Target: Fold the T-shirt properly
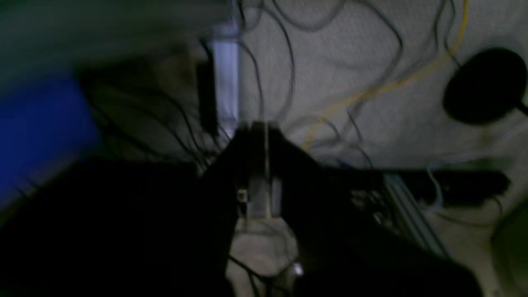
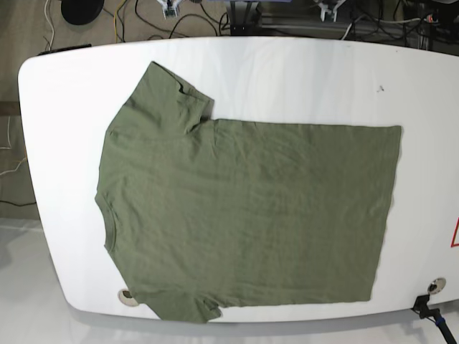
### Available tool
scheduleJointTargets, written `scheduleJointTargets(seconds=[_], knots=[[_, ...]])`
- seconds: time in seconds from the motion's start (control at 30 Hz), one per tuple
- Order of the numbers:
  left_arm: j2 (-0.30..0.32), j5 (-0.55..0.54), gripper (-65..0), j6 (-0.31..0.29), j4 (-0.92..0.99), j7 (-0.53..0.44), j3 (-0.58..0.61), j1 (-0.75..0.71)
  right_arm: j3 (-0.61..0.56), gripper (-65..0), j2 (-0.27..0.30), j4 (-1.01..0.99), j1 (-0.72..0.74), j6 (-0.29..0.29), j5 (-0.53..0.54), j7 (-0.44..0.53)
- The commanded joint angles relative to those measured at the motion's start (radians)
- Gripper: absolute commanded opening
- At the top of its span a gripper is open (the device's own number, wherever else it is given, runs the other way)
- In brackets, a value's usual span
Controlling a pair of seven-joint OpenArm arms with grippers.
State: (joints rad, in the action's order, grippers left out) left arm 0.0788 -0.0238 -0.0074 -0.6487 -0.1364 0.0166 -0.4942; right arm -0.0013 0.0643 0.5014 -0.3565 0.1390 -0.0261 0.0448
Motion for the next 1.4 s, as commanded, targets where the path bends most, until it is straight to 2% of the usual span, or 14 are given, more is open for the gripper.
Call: scheduleJointTargets(seconds=[0.0, 0.27, 0.5, 0.8, 1.07, 1.1, 1.23, 1.37], knots=[[0.022, -0.002, -65.0, 0.0, -0.082, -0.019, 0.004, -0.049, 0.002, -65.0, 0.034, 0.105, -0.089, 0.002, -0.002, -0.002], [0.067, -0.018, -65.0, -0.01, -0.278, -0.028, -0.001, -0.193, 0.057, -64.9, 0.074, 0.294, -0.235, 0.015, 0.008, -0.021], [0.116, -0.035, -65.0, -0.026, -0.526, -0.019, -0.009, -0.335, 0.113, -65.0, 0.12, 0.559, -0.381, 0.016, 0.017, -0.039], [0.145, -0.097, -65.0, -0.044, -0.883, 0.032, -0.132, -0.503, 0.197, -65.0, 0.187, 0.952, -0.539, 0.028, 0.121, -0.132], [0.135, -0.125, -65.0, -0.103, -1.13, 0.039, -0.228, -0.574, 0.337, -65.0, 0.239, 1.198, -0.588, 0.046, 0.251, -0.231], [0.138, -0.125, -65.0, -0.101, -1.126, 0.077, -0.223, -0.571, 0.313, -65.0, 0.227, 1.181, -0.587, 0.056, 0.237, -0.233], [0.141, -0.122, -65.0, -0.102, -1.202, 0.08, -0.26, -0.581, 0.383, -65.0, 0.221, 1.358, -0.61, 0.063, 0.241, -0.278], [0.144, -0.13, -65.0, -0.103, -1.285, 0.092, -0.315, -0.576, 0.423, -65.0, 0.219, 1.518, -0.606, 0.069, 0.241, -0.396]])
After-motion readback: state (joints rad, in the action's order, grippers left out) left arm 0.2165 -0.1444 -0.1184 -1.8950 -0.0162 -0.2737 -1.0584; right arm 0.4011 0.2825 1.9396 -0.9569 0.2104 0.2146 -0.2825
